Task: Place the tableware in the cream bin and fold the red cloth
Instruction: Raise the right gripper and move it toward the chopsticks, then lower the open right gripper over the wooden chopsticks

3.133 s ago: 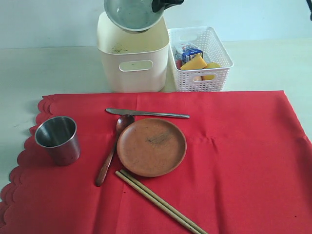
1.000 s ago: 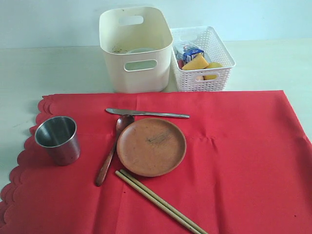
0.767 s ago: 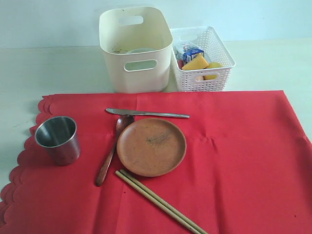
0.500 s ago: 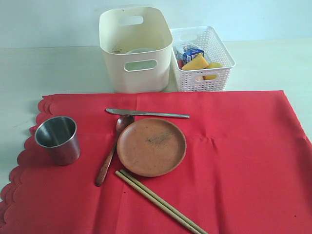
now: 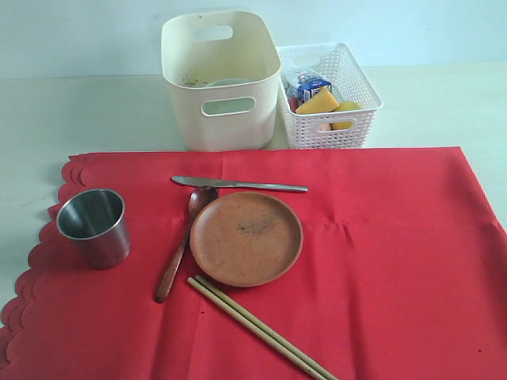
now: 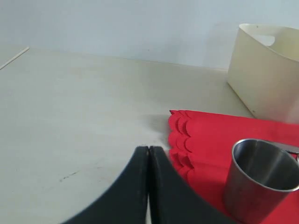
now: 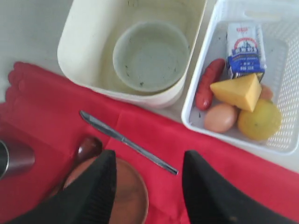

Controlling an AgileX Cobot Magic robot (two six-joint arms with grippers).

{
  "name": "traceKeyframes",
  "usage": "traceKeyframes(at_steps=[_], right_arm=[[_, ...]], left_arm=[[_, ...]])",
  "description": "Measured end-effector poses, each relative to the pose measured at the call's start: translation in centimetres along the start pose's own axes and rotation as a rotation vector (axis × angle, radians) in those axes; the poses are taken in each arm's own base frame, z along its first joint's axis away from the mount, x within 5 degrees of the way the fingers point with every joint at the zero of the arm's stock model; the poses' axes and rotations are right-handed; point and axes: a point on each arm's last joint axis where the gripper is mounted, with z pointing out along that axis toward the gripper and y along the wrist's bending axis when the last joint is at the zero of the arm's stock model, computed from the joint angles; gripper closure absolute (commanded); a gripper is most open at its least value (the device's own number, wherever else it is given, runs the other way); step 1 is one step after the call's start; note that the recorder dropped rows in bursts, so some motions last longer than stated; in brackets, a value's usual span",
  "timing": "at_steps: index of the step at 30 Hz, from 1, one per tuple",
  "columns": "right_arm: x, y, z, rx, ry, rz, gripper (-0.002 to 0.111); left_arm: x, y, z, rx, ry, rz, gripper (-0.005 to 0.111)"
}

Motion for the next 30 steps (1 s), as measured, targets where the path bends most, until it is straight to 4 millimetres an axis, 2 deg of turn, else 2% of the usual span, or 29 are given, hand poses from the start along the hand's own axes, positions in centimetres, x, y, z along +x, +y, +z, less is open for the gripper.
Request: traceKeyframes(at_steps=[6,17,21,30], right_arm=[[3.2,0.0,1.2,-0.049,0.115,-0.021,0.068],[8.2,1.3,3.0,-0.288,0.236,-0.021,0.068],[10.6,1.1,3.7,-0.3,0.268,-0.014,0.068],[15.4,0.7,3.6,-0.307,0.311,-0.02,0.068]], left_arm=[[0.0,0.0,0.0,0.0,0.0,0.0,0.106],[0.0,0.0,0.0,0.0,0.0,0.0,0.106],[0.0,0.0,0.0,0.0,0.0,0.0,0.106],[0.0,0.0,0.0,0.0,0.0,0.0,0.106]])
